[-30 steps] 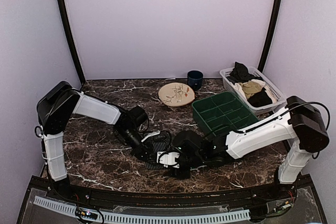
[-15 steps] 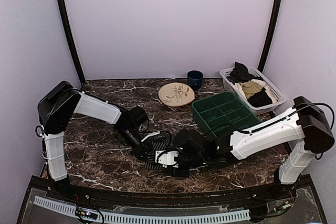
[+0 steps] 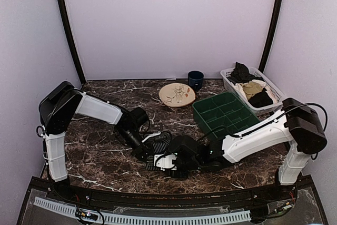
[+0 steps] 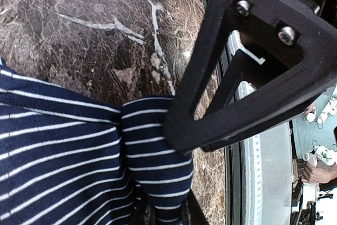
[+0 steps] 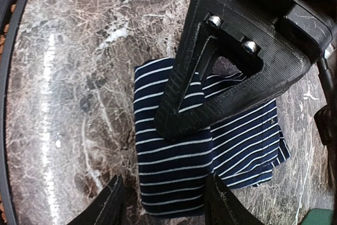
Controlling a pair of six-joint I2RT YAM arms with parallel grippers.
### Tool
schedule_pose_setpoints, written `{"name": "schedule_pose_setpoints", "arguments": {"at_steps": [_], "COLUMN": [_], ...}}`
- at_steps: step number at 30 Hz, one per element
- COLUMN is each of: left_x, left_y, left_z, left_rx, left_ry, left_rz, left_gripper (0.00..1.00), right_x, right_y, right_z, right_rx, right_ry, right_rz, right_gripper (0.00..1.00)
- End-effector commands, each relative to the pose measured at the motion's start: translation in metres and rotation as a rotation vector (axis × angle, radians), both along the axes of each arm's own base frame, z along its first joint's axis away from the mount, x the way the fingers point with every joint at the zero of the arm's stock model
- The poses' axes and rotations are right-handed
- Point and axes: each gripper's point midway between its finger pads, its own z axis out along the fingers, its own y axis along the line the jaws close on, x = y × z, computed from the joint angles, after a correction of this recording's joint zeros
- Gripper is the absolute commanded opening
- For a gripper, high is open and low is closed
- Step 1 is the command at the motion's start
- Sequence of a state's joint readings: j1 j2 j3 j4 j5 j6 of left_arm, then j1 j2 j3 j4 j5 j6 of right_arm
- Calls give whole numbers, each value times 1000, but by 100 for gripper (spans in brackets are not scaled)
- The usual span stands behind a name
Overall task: Roll the underwear
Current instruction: Roll the underwear at the center of the board.
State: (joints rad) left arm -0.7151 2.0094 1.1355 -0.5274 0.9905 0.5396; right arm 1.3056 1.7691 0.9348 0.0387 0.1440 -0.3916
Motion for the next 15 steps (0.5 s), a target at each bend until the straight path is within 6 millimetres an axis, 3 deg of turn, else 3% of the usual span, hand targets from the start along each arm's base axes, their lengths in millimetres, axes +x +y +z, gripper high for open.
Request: {"name": "schedule_pose_setpoints", "arguments": {"at_steps": [1, 5, 9, 14, 15], "left_x": [-6, -6, -4, 6, 8], "left_y": [11, 11, 10, 13, 14], "left_z": [-15, -15, -13, -4, -2], "left_rx": [76, 75, 68, 51, 53], "left_ry": [3, 1, -10, -58, -72], "left_rz": [-19, -19, -15, 12, 17], "left_gripper": [2, 2, 4, 15, 18], "right_x": [8, 12, 7, -6, -8], "right_y": [9, 8, 4, -3, -4], "right_z": [-4, -16, -28, -42, -43], "right_rx": [14, -13, -40, -76, -81], "right_ry": [-46, -41, 3, 113, 135], "right_rz": [-17, -21, -13, -3, -2], "right_gripper": [49, 46, 23, 0, 0]}}
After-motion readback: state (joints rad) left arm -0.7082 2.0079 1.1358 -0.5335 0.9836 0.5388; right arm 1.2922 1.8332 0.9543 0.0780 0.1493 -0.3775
